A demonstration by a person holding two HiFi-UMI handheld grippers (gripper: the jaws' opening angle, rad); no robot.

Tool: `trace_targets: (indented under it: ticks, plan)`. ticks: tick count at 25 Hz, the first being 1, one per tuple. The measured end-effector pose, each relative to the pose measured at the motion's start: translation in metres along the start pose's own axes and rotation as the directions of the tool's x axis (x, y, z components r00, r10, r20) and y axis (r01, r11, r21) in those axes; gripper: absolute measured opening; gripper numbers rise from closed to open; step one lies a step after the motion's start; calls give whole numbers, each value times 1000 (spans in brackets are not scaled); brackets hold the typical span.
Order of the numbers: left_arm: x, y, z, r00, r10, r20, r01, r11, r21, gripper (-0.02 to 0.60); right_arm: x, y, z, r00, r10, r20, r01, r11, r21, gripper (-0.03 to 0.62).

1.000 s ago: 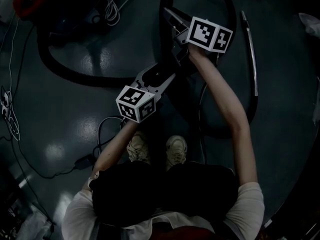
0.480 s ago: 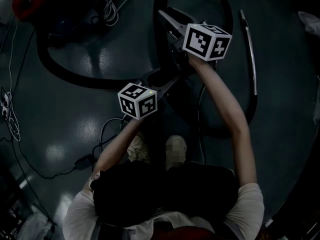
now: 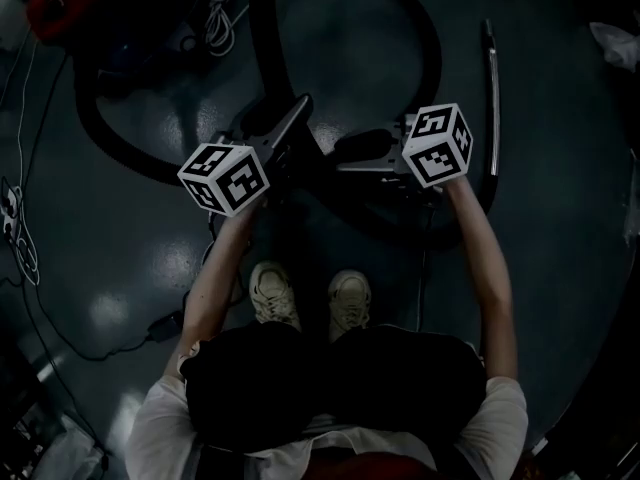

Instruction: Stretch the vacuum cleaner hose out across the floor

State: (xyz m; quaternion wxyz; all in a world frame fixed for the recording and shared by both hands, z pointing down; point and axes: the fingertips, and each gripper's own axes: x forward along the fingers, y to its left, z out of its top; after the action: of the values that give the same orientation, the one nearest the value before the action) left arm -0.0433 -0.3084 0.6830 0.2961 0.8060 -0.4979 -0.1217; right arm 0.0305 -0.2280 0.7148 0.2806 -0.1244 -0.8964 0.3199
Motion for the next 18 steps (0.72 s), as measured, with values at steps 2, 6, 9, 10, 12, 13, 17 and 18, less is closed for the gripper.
trace_targets:
  ticks: [2,6,9,10,12,13,17,18]
  plan:
    - [3,-6,15,1000,-22,12,21,999,35,229,13,12,-29,998,46,-50,-45,999,19,173]
    - [6,-12,30,998,-51,25,50,998,40,229,27,10,-45,995,50,-83,-48,999,25,175]
    - [0,-6,33,999,-35,26,34,999,43,229,43,9,-59,982,79,-170,-79,997,10,175]
    - [-2,-2,34,999,-25,30,24,999,44,229,49,11,-59,980,93,-176,-92,996,13,175]
    - [-7,7,39,999,-9,52,8,999,34,229,56,12,-51,981,116,-155,-113,993,29,173]
    - [-9,12,43,998,-1,66,-1,1000,30,230,56,11,-44,986,118,-116,-115,993,35,173]
    - [-19,35,57,990,95,103,-95,995,-5,241,41,0,-15,978,66,196,-91,989,117,173]
    - [-21,41,59,986,120,118,-117,993,-31,242,37,-2,-10,964,39,265,-78,987,141,173]
